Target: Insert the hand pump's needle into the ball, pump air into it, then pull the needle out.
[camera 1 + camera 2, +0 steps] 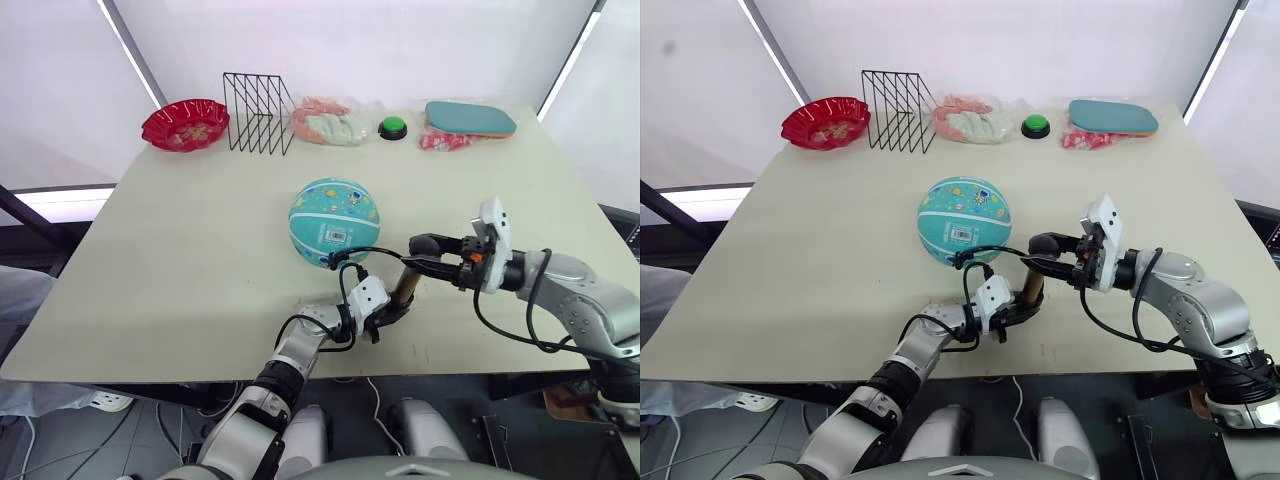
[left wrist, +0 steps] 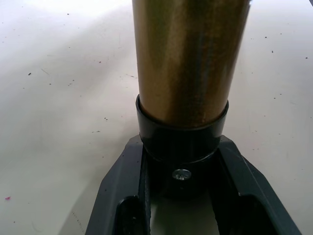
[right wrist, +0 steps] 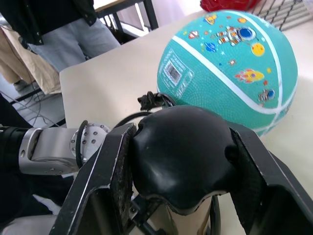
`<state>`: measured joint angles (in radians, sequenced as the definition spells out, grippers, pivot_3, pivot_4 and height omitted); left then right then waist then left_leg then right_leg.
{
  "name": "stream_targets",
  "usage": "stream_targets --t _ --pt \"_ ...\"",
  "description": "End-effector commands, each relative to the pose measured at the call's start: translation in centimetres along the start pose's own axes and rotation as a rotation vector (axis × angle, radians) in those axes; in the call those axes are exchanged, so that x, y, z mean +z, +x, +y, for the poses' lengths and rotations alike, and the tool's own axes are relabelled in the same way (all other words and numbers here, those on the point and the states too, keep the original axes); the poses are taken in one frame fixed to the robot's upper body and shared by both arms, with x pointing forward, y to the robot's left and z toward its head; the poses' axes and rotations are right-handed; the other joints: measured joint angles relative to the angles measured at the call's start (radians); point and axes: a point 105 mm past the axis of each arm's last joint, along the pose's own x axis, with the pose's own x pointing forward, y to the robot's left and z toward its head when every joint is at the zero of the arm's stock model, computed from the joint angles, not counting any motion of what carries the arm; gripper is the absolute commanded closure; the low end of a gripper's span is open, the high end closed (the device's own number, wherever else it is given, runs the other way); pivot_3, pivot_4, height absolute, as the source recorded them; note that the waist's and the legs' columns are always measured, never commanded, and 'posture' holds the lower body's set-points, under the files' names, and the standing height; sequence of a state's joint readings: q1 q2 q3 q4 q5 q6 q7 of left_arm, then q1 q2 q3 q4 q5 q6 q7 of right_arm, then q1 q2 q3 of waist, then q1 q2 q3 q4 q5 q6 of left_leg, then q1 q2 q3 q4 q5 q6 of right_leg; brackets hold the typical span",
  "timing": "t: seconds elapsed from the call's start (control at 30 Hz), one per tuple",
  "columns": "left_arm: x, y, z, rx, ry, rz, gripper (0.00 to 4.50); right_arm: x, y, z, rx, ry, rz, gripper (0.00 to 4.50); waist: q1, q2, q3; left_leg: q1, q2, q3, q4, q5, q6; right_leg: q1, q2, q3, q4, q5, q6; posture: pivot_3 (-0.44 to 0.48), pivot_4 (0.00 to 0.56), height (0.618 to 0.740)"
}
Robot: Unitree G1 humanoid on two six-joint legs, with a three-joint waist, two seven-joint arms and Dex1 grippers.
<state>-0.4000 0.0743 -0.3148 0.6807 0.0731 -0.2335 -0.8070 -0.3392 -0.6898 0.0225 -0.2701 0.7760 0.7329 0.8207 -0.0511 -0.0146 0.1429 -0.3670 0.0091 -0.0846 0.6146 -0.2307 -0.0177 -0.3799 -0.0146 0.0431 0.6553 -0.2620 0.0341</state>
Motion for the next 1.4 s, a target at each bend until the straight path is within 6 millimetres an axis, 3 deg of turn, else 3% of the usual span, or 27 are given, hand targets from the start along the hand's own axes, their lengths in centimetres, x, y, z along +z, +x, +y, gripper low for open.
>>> stream_targets --t 0.03,0.13,0.27,0.33,0.43,0.57,0.7,0.77,1.0,1.13,1.4 --pt "-2.9 -0.5 -1.1 -0.012 -0.095 0.072 3.45 4.8 -2.4 0.6 -0.006 -0.062 -0.064 2.46 0.01 0.001 0.005 -0.002 0.0 0.0 0.0 0.0 0.0 -0.001 0.0 0.0 -0.001 0.0 0.0 0.0 0.15 0.74" --pt "-2.8 -0.3 -1.3 -0.021 -0.097 0.07 3.45 8.5 -4.2 1.7 0.01 -0.107 -0.117 2.46 0.019 0.004 0.008 -0.017 -0.003 0.0 0.004 0.0 0.0 -0.014 -0.002 0.001 0.0 0.002 0.004 0.0 0.15 0.74" --pt "-2.8 -0.1 -1.4 -0.031 -0.095 0.066 3.45 12.5 -6.0 3.0 0.03 -0.137 -0.166 2.46 0.037 -0.001 0.014 -0.021 -0.004 -0.001 0.005 0.0 0.0 -0.016 -0.003 0.0 -0.001 0.002 0.004 0.0 0.15 0.74" --pt "-2.8 -0.2 -1.5 -0.032 -0.095 0.065 3.45 13.3 -6.5 3.4 0.04 -0.132 -0.171 2.46 0.037 0.0 0.015 -0.021 -0.004 -0.002 0.005 0.0 0.0 -0.016 -0.003 -0.001 -0.002 0.002 0.004 0.0 0.15 0.74" --pt "-2.8 -0.2 -1.4 -0.035 -0.094 0.065 3.45 12.9 -6.3 3.1 0.024 -0.132 -0.134 2.46 0.037 0.0 0.015 -0.021 -0.004 -0.002 0.005 0.0 0.0 -0.016 -0.003 -0.001 -0.002 0.002 0.004 0.0 0.15 0.74" --pt "-2.8 -0.2 -1.4 -0.035 -0.094 0.065 3.45 10.5 -5.3 2.1 0.0 -0.099 -0.068 2.46 0.037 0.0 0.015 -0.02 -0.004 -0.002 0.005 0.0 0.0 -0.016 -0.003 -0.001 -0.001 0.002 0.004 0.0 0.15 0.74" --pt "-2.9 -0.5 -1.3 -0.035 -0.088 0.067 3.45 5.4 -3.2 0.8 0.007 -0.019 0.012 2.46 0.031 -0.003 0.01 -0.016 -0.003 0.0 0.004 0.0 0.0 -0.013 -0.002 0.0 -0.001 0.002 0.004 0.0 0.15 0.74" --pt "-2.9 -0.5 -1.2 -0.035 -0.087 0.067 3.45 4.1 -2.7 0.7 0.015 -0.01 0.032 2.46 0.026 -0.002 0.009 -0.013 -0.002 0.0 0.004 0.0 0.0 -0.011 -0.001 0.001 0.0 0.002 0.004 0.0 0.15 0.74" --pt "-2.7 -0.5 -1.2 -0.026 -0.084 0.061 3.45 -4.4 0.5 0.4 0.049 0.06 0.155 2.46 0.006 0.001 0.001 -0.011 -0.001 0.0 0.003 0.0 0.0 -0.006 -0.001 0.001 0.0 0.001 0.004 0.0 0.15 0.74" --pt "-2.6 -0.4 -1.2 -0.026 -0.081 0.061 3.45 -6.2 1.1 -0.2 0.048 0.032 0.173 2.46 0.005 0.002 -0.001 -0.007 0.0 0.0 0.003 0.0 0.0 -0.004 0.001 0.0 0.001 0.001 0.004 0.0 0.15 0.74" --pt "-2.7 -0.5 -1.0 -0.03 -0.078 0.066 3.45 2.5 -1.1 0.0 0.03 -0.116 -0.021 2.46 0.01 0.001 0.004 -0.004 -0.001 0.0 0.003 0.0 0.0 -0.002 0.0 0.0 -0.001 0.001 0.003 0.0 0.15 0.74"
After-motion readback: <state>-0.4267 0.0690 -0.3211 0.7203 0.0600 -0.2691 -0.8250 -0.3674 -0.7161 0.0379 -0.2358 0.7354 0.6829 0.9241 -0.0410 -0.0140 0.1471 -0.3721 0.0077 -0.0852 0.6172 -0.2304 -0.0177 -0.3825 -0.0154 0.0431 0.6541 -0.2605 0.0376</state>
